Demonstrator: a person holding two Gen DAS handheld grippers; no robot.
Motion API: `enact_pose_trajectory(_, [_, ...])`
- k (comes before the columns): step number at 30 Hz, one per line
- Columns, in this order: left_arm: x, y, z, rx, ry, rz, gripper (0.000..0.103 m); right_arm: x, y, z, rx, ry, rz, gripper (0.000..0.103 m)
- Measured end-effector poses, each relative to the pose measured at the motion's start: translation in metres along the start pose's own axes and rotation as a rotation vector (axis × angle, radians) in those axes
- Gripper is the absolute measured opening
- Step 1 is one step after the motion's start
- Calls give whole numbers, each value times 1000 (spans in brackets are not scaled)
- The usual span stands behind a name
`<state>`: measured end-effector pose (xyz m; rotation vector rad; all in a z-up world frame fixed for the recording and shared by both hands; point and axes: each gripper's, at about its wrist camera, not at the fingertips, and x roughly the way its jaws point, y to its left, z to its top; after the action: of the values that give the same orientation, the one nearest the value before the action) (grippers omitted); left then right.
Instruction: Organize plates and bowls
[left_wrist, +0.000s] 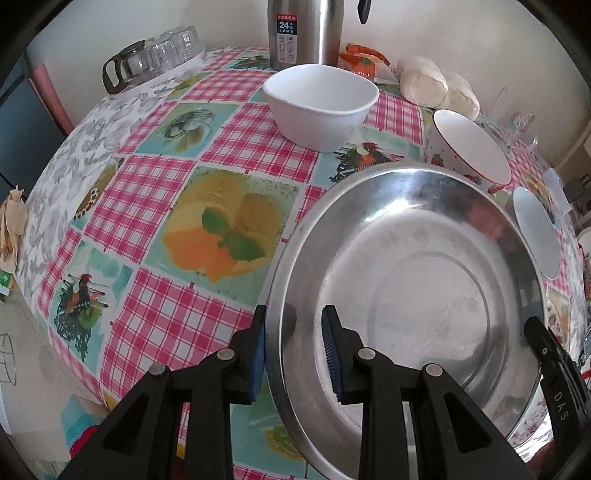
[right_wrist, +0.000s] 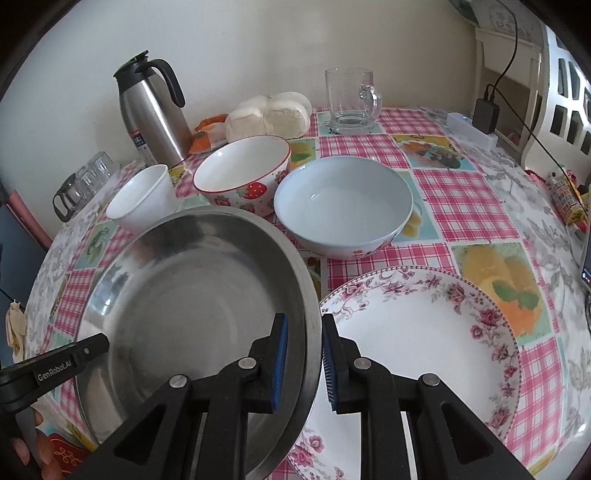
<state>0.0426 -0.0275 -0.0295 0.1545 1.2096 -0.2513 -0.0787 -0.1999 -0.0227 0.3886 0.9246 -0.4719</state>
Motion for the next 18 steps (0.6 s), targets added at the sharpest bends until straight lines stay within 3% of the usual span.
enact_pose_trajectory(18, [-3, 1, 1, 8, -17, 0, 31, 6, -6, -1, 20, 17, -24, 22])
